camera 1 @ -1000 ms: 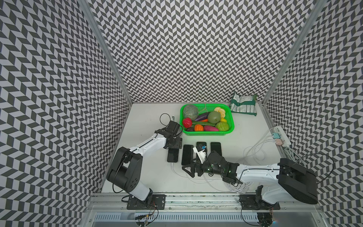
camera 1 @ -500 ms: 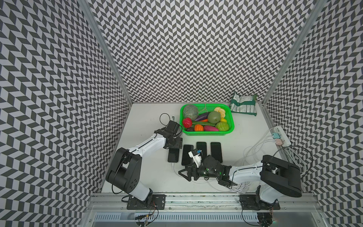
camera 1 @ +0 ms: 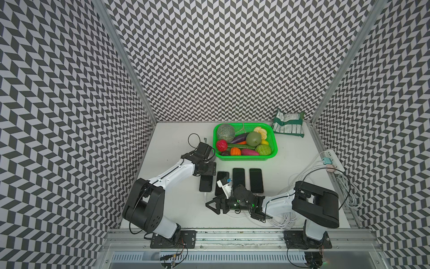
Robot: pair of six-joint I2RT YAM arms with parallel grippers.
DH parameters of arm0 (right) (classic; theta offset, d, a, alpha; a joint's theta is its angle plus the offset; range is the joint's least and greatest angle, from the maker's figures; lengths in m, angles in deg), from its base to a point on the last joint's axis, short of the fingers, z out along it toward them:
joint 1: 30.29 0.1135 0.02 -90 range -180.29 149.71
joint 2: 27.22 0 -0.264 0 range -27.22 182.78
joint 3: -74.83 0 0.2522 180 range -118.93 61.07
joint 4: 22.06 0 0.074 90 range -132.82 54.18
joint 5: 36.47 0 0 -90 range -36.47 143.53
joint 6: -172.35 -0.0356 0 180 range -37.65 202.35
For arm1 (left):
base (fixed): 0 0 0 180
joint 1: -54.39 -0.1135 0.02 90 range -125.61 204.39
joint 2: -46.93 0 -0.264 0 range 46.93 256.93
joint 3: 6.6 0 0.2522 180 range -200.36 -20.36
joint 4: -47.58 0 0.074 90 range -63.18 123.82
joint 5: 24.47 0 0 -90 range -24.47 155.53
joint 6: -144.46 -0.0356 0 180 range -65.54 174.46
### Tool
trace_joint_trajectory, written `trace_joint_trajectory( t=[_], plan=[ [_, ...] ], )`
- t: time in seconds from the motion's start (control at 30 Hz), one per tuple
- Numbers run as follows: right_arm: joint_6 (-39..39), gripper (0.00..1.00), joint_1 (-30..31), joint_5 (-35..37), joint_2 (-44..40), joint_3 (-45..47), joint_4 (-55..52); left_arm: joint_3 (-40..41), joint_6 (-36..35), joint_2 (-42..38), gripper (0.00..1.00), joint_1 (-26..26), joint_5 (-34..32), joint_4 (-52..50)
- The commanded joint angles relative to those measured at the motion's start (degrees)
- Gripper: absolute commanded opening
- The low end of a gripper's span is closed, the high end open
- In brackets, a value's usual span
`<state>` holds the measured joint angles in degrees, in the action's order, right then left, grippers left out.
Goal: Unplug the charging cable from the phone
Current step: Remove the charging cable from the phone.
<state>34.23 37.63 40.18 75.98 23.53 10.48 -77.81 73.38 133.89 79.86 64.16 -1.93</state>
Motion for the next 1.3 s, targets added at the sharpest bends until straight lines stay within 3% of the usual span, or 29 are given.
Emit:
trace_joint_trajectory(
  t=[0.0, 0.77, 1.27],
  plan=[
    [-0.43, 0.75, 0.55, -0.82, 2.05, -2.74, 1.93, -1.33, -0.14, -2.22, 0.00, 0.23, 1.36, -0.47],
    [-0.30, 0.59, 0.57, 5.83, 8.95, -10.45, -5.98, -1.35, 0.33, -3.13, 0.00, 0.44, 2.31, 0.13],
    [-0.18, 0.24, 0.57, 4.69, 11.25, -11.70, -5.90, -0.75, 0.41, -3.06, 0.00, 0.36, 2.20, 0.91]
  ],
)
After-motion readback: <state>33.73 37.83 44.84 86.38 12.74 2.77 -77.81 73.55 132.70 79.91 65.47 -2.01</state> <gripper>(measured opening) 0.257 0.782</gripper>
